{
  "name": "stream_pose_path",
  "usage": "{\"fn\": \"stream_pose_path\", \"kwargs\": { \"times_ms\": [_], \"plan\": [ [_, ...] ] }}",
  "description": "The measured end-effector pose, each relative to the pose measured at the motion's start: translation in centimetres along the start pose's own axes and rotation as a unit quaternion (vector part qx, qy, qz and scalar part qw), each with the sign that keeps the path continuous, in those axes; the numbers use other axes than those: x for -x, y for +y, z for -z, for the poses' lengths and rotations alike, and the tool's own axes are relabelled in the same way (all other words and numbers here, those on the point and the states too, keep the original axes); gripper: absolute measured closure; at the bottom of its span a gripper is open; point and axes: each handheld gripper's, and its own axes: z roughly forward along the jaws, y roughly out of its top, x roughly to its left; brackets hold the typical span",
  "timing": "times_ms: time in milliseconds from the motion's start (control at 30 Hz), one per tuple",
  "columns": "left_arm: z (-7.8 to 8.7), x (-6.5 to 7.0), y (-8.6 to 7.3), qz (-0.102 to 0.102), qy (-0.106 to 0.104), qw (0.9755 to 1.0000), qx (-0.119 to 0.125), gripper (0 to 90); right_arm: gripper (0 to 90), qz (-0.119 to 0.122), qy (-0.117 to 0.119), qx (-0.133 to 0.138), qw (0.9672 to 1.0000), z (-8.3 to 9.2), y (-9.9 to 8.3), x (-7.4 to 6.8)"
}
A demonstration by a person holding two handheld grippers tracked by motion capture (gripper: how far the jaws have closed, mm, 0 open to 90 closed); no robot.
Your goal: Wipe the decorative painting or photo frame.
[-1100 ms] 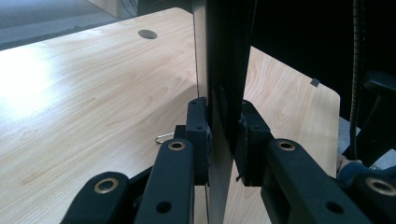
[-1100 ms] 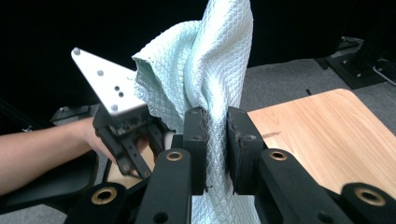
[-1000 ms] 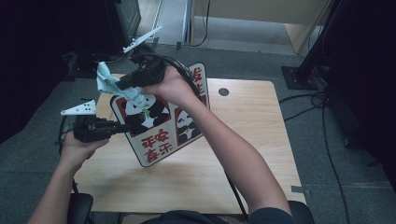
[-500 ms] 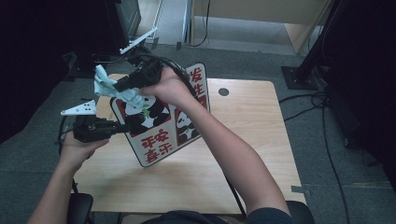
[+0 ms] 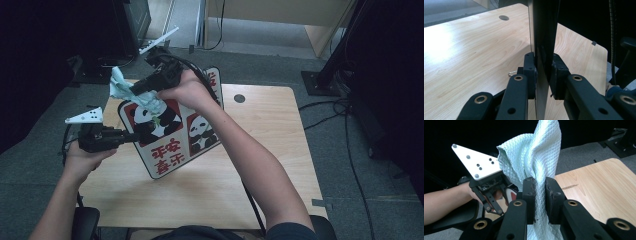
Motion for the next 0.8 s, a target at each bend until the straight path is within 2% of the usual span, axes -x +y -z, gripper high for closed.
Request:
{"fn": "stream_pose_path", "kwargs": {
  "times_ms": [400, 567, 800],
  "plan": [
    [0.0, 0.0, 0.0, -0.003, 0.0, 1.0, 0.0, 78.1, 80.2, -0.008, -0.022, -0.002, 0.9997, 1.7, -0.7, 1.3],
    [0.0, 0.0, 0.0, -0.003, 0.0, 1.0, 0.0, 78.0, 80.2, -0.006, -0.029, 0.006, 0.9995, 2.7, -1.3, 1.9],
    [0.0, -0.1, 0.0, -0.002, 0.0, 1.0, 0.0, 78.0, 80.1, -0.017, -0.038, 0.011, 0.9991, 3.6, -1.8, 2.8]
  ]
}}
